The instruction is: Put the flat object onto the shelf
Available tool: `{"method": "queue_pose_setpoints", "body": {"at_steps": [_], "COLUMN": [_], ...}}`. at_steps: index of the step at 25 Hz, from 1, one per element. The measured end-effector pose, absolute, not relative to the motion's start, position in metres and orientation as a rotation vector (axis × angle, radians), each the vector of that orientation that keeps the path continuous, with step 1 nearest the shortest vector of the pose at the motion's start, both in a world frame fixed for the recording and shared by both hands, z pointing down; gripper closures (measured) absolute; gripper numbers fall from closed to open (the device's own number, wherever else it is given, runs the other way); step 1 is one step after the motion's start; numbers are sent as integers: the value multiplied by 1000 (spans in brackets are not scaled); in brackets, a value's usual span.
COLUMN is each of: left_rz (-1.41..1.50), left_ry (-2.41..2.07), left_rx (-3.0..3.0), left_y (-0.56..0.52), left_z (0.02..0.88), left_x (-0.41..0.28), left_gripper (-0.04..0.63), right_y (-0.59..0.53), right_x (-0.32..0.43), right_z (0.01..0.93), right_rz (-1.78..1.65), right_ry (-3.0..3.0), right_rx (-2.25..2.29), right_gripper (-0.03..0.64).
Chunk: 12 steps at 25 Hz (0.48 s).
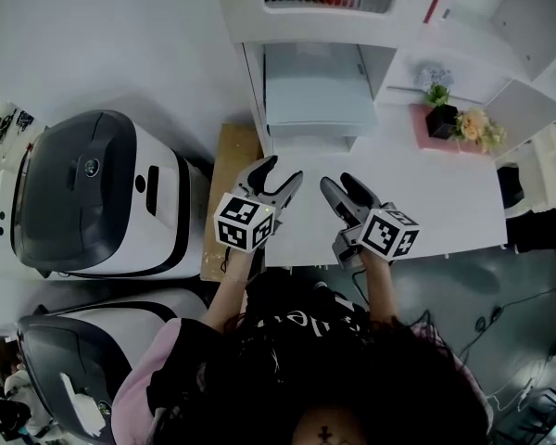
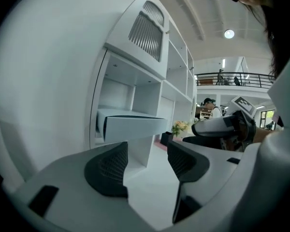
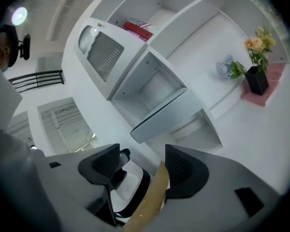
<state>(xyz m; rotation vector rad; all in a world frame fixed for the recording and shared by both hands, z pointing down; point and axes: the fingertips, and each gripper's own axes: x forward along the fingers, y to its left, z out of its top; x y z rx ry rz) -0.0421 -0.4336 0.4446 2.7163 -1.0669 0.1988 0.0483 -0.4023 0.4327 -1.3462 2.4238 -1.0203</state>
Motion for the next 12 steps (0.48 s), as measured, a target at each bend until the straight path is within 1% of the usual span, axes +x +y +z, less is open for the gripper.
{"method": "queue_pose_setpoints", "body": {"at_steps": [6,12], "left_rz": [138,107], "left_ry": [-1017,-1078], "left_rx": [2720,2667], "left_y": [-386,-346], "left_z": [429,432], "left_x": [-24,-12], "left_gripper": [328,328], "right_y": [-371,-339], "right_x": [62,82], "right_z": [426,432], "right_rz": [-906,-796], "right_ry": [2535,2665], "right_rx": [-1347,-1376], "right_gripper": [301,301]}}
